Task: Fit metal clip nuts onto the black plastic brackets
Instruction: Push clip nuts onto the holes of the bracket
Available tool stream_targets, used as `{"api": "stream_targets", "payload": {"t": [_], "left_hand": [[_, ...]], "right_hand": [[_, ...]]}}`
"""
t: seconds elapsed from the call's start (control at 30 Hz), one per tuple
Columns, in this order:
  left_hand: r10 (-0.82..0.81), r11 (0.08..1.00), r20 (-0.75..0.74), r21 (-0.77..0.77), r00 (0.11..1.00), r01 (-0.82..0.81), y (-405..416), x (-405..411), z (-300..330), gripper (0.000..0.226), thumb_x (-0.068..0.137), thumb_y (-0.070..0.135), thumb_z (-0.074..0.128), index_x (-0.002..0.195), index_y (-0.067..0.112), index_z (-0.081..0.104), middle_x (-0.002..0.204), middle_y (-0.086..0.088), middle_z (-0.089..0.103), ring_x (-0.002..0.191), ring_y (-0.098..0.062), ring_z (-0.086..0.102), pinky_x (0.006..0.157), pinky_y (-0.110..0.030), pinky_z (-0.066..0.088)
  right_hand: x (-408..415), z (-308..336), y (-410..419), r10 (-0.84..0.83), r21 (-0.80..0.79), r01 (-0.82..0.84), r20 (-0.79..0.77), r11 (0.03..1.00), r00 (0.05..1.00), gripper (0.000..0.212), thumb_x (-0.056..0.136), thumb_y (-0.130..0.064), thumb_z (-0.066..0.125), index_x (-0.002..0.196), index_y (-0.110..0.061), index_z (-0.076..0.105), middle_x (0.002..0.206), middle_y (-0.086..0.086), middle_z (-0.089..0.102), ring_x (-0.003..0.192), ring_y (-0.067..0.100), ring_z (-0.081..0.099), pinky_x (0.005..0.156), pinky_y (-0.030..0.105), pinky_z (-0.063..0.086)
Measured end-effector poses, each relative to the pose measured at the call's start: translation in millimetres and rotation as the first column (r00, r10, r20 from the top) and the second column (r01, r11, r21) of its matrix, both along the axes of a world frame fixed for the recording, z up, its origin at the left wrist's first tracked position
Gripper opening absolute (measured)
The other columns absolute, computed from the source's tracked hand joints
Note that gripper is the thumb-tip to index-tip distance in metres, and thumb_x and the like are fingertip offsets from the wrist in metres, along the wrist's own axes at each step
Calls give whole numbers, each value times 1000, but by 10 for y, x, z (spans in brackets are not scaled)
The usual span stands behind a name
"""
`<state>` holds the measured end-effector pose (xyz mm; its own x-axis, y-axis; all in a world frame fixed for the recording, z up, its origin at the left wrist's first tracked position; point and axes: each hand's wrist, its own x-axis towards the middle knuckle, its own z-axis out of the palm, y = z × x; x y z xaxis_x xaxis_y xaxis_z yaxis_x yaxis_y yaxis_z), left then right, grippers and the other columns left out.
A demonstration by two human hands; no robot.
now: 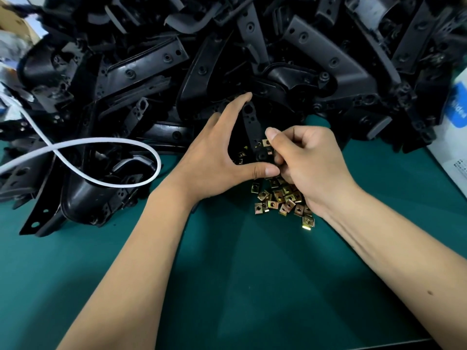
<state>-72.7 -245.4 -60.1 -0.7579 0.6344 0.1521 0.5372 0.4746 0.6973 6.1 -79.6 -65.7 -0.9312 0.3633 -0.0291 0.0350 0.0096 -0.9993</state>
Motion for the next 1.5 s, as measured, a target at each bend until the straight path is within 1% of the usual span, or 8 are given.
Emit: {"api": "stream_targets", "payload": {"t": [0.27, 0.47, 0.83, 0.97, 1.2, 1.27, 1.37, 1.5], "left_hand": [[6, 1000, -46, 7, 999, -6, 9, -6, 1, 122, 62, 71, 84, 161, 33, 24, 160, 10, 37, 150, -4, 29, 120, -24, 26], [22, 998, -49, 59, 999, -20, -4, -29, 24, 121, 61, 73, 83, 161, 35, 26, 161, 13, 37, 151, -5, 29, 125, -38, 30], [10, 999, -39, -38, 999, -11, 14, -6, 41, 131, 48, 82, 80, 160, 50, 19, 154, 6, 45, 144, -9, 37, 119, -31, 31], [48, 998, -60, -35, 997, -50, 17, 1, 55, 134, 46, 80, 82, 161, 49, 19, 152, 5, 47, 143, -12, 39, 119, -37, 35], [74, 997, -68, -32, 995, -77, -14, -47, 55, 131, 48, 79, 83, 160, 47, 24, 155, 6, 46, 145, -10, 37, 117, -28, 31], [122, 992, -58, -17, 991, -124, -69, -84, 56, 129, 49, 80, 81, 160, 46, 25, 156, 5, 45, 145, -9, 37, 116, -25, 29], [191, 982, -39, 14, 981, -191, -164, -139, 65, 129, 49, 81, 80, 160, 45, 26, 154, 5, 45, 145, -8, 37, 118, -27, 29], [122, 991, -39, -41, 992, -124, -226, -161, 63, 126, 50, 76, 83, 159, 49, 26, 157, 10, 43, 147, -7, 32, 121, -28, 27]], "right_hand": [[-1, -21, -18, 14, -7, -14, -10, 1000, 1000, 37, 101, -25, 67, 65, -15, 61, 52, -5, 54, 39, 2, 43, 43, 10, 36], [-36, 119, 205, 218, -123, -209, 62, 970, 974, 27, 101, -19, 66, 76, -8, 70, 65, 6, 65, 46, 9, 40, 44, 21, 29], [-42, 75, 227, 286, -6, -287, 73, 958, 955, 22, 100, -14, 67, 78, -12, 71, 55, 1, 56, 43, 7, 36, 41, 18, 31], [-30, 42, 175, 273, 13, -274, 74, 962, 959, 26, 102, -21, 64, 78, -14, 69, 52, -2, 51, 42, 8, 31, 43, 23, 25], [-40, 62, 187, 269, 118, -272, 40, 955, 962, 22, 101, -27, 66, 85, -14, 74, 55, -2, 57, 43, 7, 39, 45, 23, 29], [-38, 63, 201, 251, 332, -236, -1, 913, 968, 20, 100, -34, 68, 90, -18, 76, 58, -4, 62, 47, 3, 50, 48, 17, 38], [-34, 59, 212, 267, 701, -206, 24, 683, 963, 15, 94, -40, 70, 86, -27, 71, 58, -8, 63, 55, 8, 57, 57, 29, 47], [-37, 111, 236, 313, 807, -323, 182, 494, 932, 21, 85, -53, 70, 78, -33, 69, 61, -21, 60, 61, 6, 57, 58, 32, 42]]}}
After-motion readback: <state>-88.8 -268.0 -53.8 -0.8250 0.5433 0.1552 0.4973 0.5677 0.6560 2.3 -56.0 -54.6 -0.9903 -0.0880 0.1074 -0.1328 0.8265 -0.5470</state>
